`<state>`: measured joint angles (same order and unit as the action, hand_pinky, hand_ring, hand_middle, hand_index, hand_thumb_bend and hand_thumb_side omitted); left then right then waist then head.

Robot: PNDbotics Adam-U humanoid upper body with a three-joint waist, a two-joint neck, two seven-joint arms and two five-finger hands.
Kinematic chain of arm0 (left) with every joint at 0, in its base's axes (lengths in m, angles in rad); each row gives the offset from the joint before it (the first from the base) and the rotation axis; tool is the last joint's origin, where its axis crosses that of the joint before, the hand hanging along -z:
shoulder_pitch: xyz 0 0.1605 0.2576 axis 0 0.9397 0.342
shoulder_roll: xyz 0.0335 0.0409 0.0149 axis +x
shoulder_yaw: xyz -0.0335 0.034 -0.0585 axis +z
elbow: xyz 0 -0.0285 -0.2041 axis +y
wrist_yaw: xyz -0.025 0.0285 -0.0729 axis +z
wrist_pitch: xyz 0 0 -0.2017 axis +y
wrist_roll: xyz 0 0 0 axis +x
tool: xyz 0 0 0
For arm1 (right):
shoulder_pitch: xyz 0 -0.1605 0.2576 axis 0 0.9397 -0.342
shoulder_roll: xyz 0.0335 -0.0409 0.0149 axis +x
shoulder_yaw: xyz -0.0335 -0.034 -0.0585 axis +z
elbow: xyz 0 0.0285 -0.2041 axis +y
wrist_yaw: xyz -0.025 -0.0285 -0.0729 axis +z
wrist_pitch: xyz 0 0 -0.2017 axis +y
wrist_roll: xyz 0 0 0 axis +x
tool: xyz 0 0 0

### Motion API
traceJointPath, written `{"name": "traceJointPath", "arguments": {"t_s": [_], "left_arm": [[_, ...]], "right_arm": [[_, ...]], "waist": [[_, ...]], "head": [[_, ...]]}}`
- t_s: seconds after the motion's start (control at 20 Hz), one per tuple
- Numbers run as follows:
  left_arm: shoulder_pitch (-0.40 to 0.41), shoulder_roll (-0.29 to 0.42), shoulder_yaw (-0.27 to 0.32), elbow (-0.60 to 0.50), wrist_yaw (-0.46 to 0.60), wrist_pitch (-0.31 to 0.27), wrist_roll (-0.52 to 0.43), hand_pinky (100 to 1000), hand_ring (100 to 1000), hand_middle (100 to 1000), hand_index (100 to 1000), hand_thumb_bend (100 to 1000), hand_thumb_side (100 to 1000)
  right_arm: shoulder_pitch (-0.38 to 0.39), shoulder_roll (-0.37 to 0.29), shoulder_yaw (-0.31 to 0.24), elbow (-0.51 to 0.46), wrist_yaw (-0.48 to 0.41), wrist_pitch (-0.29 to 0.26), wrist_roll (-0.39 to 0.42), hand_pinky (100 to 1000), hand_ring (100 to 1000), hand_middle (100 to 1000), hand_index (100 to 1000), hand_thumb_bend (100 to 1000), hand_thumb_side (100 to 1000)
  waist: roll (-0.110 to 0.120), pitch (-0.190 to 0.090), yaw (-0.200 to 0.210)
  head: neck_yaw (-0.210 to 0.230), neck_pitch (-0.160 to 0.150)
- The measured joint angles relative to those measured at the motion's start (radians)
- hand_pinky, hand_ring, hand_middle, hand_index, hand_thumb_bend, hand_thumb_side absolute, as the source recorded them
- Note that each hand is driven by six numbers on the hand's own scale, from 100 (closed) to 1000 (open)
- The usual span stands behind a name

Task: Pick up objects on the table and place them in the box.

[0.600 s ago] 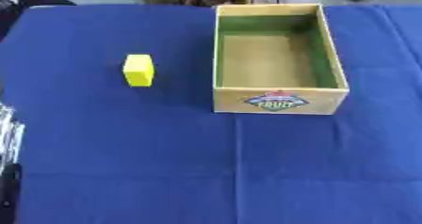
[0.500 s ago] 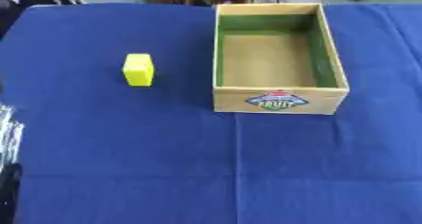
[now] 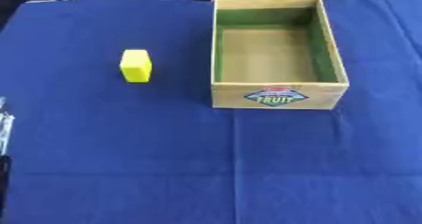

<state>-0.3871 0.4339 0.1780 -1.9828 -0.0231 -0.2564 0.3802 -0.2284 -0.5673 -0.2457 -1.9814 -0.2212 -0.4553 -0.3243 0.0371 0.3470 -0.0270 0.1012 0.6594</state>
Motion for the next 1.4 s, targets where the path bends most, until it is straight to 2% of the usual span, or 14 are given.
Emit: {"name": "traceJointPath", "arguments": {"t_s": [0.25,0.6,0.75,0.95,1.0,1.15,1.3,1.4], "left_arm": [[-0.048,0.095,-0.019,0.010,-0.034,0.062,-0.018,453,619,644,836,171,943],[-0.167,0.250,-0.071,0.126,-0.110,0.155,-0.100,496,664,684,888,177,881],[-0.225,0.317,-0.116,0.183,-0.145,0.194,-0.139,518,685,705,899,200,871],[-0.303,0.407,-0.203,0.273,-0.199,0.226,-0.195,572,737,752,921,282,860],[-0.322,0.424,-0.226,0.295,-0.213,0.225,-0.210,597,757,773,934,333,860],[-0.377,0.457,-0.294,0.362,-0.254,0.207,-0.251,631,781,799,945,433,872],[-0.430,0.472,-0.364,0.432,-0.297,0.177,-0.294,658,802,824,967,610,937],[-0.461,0.473,-0.400,0.477,-0.326,0.158,-0.322,664,806,831,974,677,966]], "right_arm": [[0.000,0.000,0.000,0.000,0.000,0.002,0.003,663,670,547,781,100,1000],[0.000,-0.001,0.006,0.000,0.001,0.003,0.008,663,670,546,780,100,1000],[-0.001,-0.001,0.012,0.000,0.001,0.004,0.014,663,670,545,780,100,1000],[-0.002,-0.003,0.019,0.000,0.001,0.006,0.022,664,670,544,780,100,1000],[-0.002,-0.004,0.020,0.000,0.001,0.006,0.025,664,670,543,780,100,1000],[-0.006,-0.010,0.025,0.000,0.000,0.009,0.031,664,670,543,779,100,1000],[-0.008,-0.010,0.029,0.000,0.000,0.010,0.037,664,670,542,779,100,1000],[-0.009,-0.012,0.030,0.000,0.000,0.012,0.040,664,669,541,779,100,1000]], "waist": [[0.006,0.004,-0.002],[0.010,0.004,-0.012],[0.011,0.005,-0.024],[0.014,0.007,-0.040],[0.017,0.008,-0.042],[0.025,0.009,-0.050],[0.031,0.011,-0.058],[0.033,0.011,-0.061]], "head": [[0.001,0.002],[0.007,0.004],[0.015,0.003],[0.026,-0.001],[0.029,-0.001],[0.034,-0.002],[0.039,-0.002],[0.040,-0.003]]}}
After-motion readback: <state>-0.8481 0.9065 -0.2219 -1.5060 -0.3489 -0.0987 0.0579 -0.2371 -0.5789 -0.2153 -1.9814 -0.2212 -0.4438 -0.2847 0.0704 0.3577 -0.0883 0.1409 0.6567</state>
